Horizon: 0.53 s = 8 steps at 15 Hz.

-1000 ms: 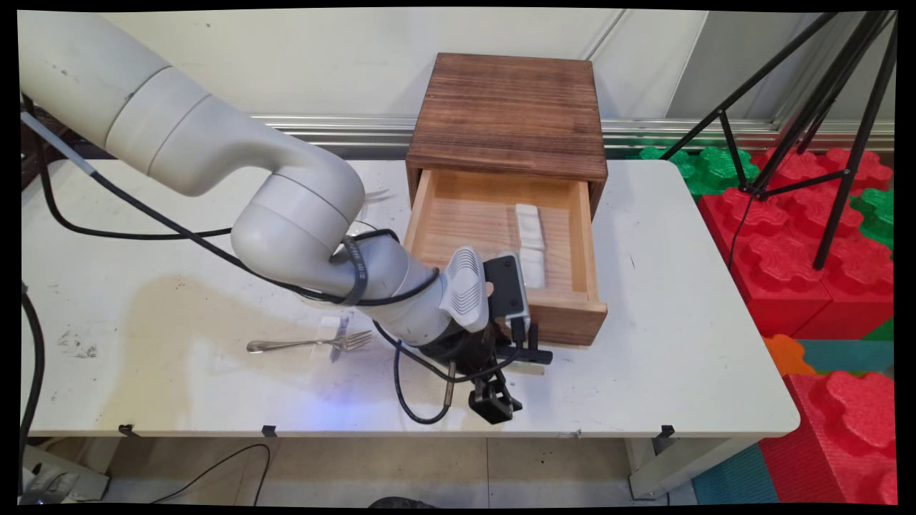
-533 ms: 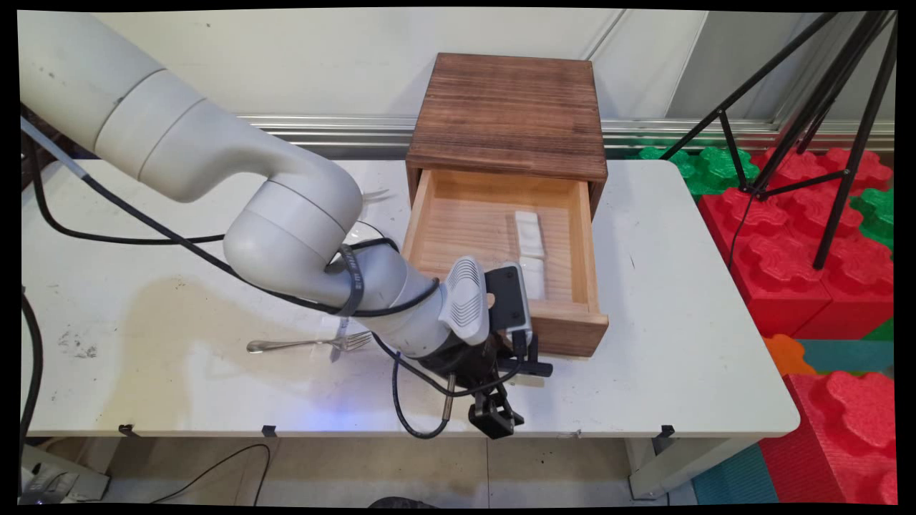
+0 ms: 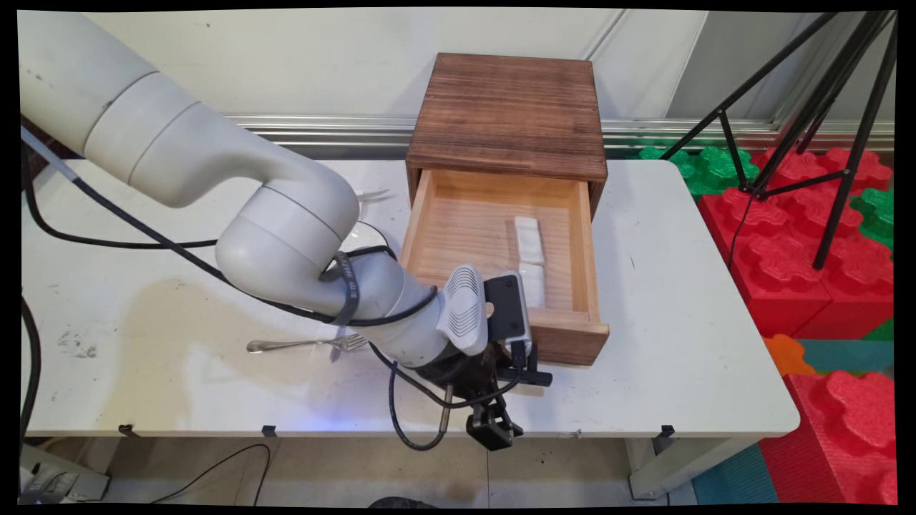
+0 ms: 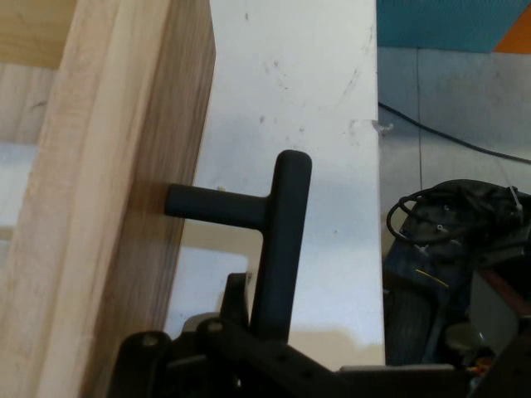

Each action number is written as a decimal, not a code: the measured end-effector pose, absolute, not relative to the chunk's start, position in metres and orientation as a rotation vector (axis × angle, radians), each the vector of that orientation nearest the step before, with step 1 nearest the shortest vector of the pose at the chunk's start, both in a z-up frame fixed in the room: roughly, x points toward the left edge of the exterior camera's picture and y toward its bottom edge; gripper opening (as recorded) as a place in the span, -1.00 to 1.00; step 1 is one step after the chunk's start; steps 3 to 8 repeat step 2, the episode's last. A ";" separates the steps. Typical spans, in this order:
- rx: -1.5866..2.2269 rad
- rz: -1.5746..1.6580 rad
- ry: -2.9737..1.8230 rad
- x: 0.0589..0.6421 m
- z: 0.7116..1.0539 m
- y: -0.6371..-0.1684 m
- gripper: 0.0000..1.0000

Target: Open the drawer

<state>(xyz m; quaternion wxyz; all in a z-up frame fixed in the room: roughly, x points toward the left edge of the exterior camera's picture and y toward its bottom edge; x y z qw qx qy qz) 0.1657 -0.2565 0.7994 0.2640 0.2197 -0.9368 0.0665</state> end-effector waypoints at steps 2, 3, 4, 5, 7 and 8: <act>0.593 0.178 -2.533 0.165 0.800 -0.254 1.00; 0.593 0.178 -2.533 0.165 0.800 -0.254 1.00; 0.593 0.178 -2.533 0.165 0.800 -0.254 1.00; 0.593 0.178 -2.533 0.165 0.800 -0.254 1.00; 0.593 0.178 -2.533 0.165 0.800 -0.254 1.00; 0.593 0.178 -2.533 0.165 0.800 -0.254 1.00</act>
